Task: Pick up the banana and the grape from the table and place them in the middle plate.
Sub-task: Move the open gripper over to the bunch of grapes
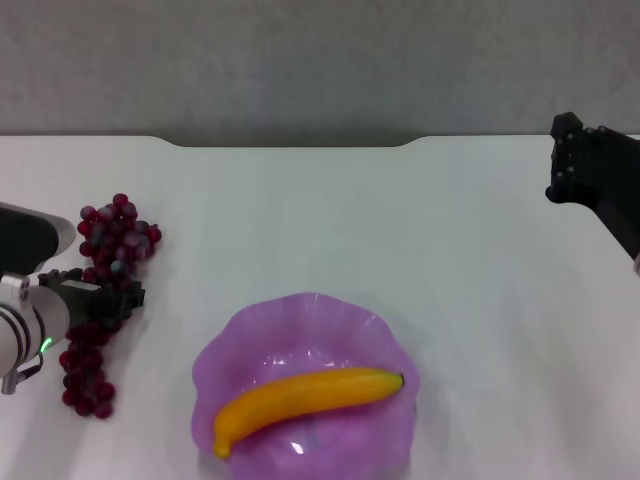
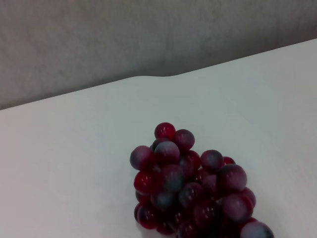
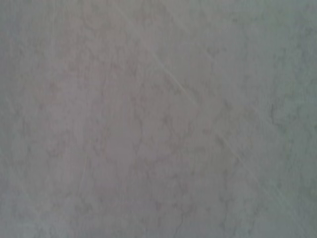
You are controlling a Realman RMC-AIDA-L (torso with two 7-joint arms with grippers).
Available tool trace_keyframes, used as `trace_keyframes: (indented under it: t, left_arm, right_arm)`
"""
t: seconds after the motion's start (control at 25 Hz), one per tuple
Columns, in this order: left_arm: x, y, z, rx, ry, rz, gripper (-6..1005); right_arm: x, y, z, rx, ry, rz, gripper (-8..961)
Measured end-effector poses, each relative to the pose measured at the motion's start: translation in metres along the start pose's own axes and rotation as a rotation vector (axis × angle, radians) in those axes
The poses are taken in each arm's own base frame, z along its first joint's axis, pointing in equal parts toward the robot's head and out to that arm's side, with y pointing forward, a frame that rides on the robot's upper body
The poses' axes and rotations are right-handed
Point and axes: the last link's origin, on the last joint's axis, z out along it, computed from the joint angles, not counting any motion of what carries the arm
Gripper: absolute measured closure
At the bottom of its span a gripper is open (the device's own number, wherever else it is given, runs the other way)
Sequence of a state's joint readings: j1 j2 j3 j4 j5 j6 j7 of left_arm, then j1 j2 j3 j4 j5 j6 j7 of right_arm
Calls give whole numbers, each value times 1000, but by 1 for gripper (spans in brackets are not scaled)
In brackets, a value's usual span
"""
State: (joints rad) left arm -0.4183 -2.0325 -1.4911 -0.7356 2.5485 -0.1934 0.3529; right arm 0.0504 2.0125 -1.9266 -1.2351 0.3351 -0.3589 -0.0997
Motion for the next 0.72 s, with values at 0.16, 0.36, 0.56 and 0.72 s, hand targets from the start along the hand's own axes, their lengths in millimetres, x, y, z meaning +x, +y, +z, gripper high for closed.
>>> trace_keyframes:
  t: [0.16, 0.36, 0.56, 0.72]
  left_arm:
    - [-1, 0, 0, 0, -4, 4, 121]
    - [-2, 2, 0, -6, -8, 13, 121]
    - [-5, 6, 1, -15, -16, 39, 122]
    - [-5, 6, 1, -15, -17, 43, 122]
  right_arm:
    - [0, 0, 0, -1, -1, 0, 937]
    - [0, 0, 1, -1, -1, -1, 937]
    - [0, 1, 1, -4, -1, -1, 937]
    - [0, 1, 1, -4, 0, 0, 936]
